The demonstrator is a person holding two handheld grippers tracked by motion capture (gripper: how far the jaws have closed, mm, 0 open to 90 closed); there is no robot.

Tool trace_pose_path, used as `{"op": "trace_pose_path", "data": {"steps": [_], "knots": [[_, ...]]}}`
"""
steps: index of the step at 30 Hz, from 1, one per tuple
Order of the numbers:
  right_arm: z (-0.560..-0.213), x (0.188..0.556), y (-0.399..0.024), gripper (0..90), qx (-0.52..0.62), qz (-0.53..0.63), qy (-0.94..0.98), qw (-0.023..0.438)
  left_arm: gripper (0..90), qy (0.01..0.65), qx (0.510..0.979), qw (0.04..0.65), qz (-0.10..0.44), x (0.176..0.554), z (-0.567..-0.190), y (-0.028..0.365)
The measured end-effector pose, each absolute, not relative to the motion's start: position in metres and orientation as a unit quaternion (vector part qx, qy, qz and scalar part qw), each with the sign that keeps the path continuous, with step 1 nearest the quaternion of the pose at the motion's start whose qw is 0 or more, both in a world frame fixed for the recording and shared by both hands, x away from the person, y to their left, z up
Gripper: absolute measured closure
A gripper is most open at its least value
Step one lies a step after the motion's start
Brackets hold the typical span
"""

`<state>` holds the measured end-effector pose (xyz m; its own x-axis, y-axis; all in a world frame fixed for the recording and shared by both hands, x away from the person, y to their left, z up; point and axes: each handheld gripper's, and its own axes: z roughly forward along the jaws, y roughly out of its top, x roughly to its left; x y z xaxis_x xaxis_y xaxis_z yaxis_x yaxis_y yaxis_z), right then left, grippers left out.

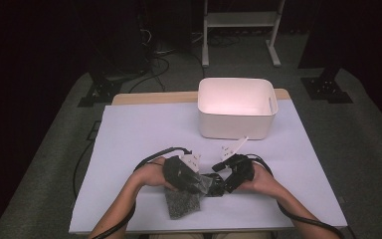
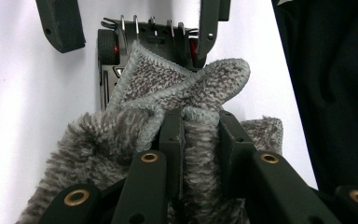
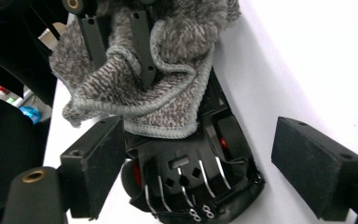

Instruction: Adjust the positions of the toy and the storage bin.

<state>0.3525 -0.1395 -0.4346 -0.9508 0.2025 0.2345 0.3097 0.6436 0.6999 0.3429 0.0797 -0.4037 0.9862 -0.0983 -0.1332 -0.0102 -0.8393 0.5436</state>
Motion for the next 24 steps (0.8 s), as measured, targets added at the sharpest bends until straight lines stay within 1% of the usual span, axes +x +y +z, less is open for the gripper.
{"op": "trace_pose_path", "data": {"steps": [3, 4, 8, 11, 16, 19, 21, 24], "knots": [[-0.437, 0.353, -0.140, 16.3, -0.142, -0.394, -0.906, 0.067, 74.2, -0.027, 0.955, 0.286, -0.079, 0.343, -0.404, 0.081], [-0.442, 0.354, -0.139, 16.4, -0.150, -0.394, -0.903, 0.078, 74.2, -0.028, 0.954, 0.286, -0.080, 0.343, -0.404, 0.081], [-0.446, 0.354, -0.138, 16.8, -0.151, -0.395, -0.902, 0.087, 74.2, -0.028, 0.954, 0.288, -0.077, 0.345, -0.401, 0.084], [-0.448, 0.356, -0.139, 21.4, -0.154, -0.398, -0.899, 0.102, 74.2, -0.015, 0.951, 0.300, -0.069, 0.348, -0.396, 0.092], [-0.449, 0.354, -0.138, 22.3, -0.156, -0.398, -0.898, 0.104, 74.2, 0.015, 0.948, 0.313, -0.045, 0.356, -0.383, 0.105], [-0.448, 0.352, -0.138, 22.4, -0.153, -0.400, -0.899, 0.093, 74.1, 0.038, 0.949, 0.311, -0.034, 0.362, -0.381, 0.110], [-0.447, 0.348, -0.138, 22.4, -0.150, -0.400, -0.901, 0.082, 73.6, 0.055, 0.950, 0.307, -0.035, 0.365, -0.383, 0.112], [-0.444, 0.341, -0.137, 22.5, -0.137, -0.401, -0.904, 0.054, 71.8, 0.076, 0.950, 0.301, -0.040, 0.370, -0.387, 0.113]]}}
